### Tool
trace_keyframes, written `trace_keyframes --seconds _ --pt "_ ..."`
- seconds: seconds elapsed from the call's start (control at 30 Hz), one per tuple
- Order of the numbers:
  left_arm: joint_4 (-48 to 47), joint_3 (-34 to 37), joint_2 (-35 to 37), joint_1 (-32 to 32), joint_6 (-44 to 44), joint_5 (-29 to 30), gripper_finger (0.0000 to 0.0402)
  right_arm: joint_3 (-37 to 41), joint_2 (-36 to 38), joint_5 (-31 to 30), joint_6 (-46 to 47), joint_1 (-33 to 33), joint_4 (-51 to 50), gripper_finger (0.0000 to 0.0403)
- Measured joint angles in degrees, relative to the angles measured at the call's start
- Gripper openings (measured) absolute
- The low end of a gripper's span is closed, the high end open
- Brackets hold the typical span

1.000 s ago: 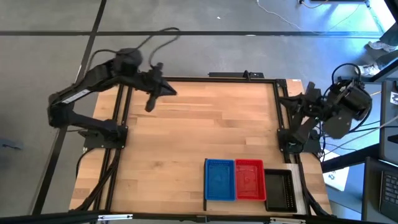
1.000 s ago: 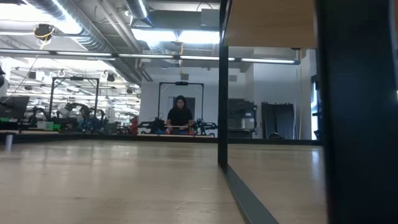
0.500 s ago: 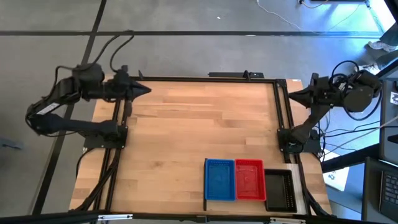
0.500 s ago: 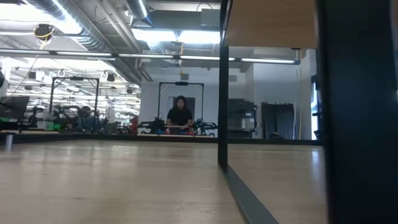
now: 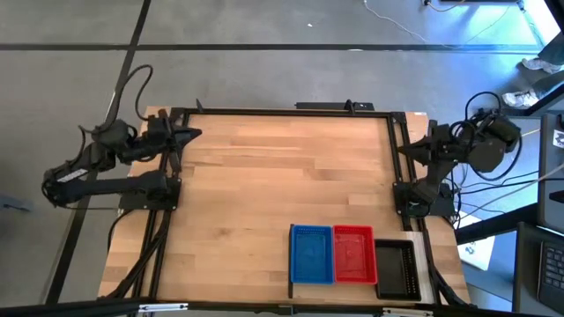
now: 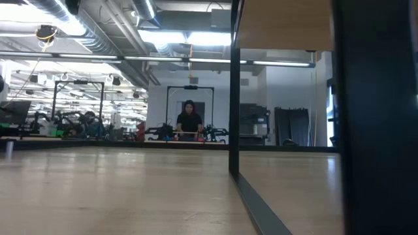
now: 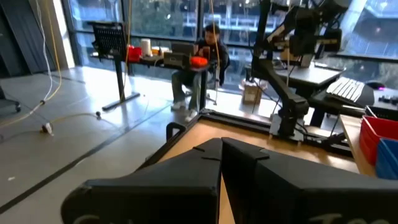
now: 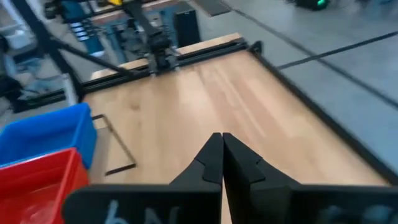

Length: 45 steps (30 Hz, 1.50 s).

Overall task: Stack baskets on shelf by color
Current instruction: Return to Home Position

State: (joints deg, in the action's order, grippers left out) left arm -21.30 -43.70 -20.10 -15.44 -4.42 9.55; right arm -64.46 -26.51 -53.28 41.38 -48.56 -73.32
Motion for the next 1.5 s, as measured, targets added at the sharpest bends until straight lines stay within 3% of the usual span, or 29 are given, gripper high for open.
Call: trace_keyframes --seconds 0.33,0.53,0.7,0.77,1.03,1.2,1.5 --pt "6.6 11.8 13.4 0.0 -1.1 0.1 0.0000 6.7 9.7 8.4 -12.0 0.0 8.0 0.0000" --pt "6.5 14.4 19.7 0.0 -2.1 -0.6 0.0000 7.7 18.9 13.5 -15.3 0.0 8.7 0.0000" --pt "6.4 14.8 19.9 0.0 -1.7 -1.6 0.0000 7.6 26.5 15.6 -21.1 0.0 9.4 0.0000" --pt "6.1 14.8 19.9 0.0 -1.6 -1.7 0.0000 5.7 25.8 15.3 -22.5 0.0 7.1 0.0000" --pt "5.8 14.8 19.9 0.0 -2.4 -3.2 0.0000 6.0 26.2 25.5 -28.5 0.1 11.9 0.0000" --pt "7.8 17.8 19.9 0.0 -4.4 -3.3 0.0000 12.8 26.2 29.7 -36.8 -0.4 22.0 0.0000" --pt "26.4 31.9 20.0 0.0 -4.5 -3.3 0.0000 27.4 26.1 30.7 -40.3 -0.4 38.4 0.0000"
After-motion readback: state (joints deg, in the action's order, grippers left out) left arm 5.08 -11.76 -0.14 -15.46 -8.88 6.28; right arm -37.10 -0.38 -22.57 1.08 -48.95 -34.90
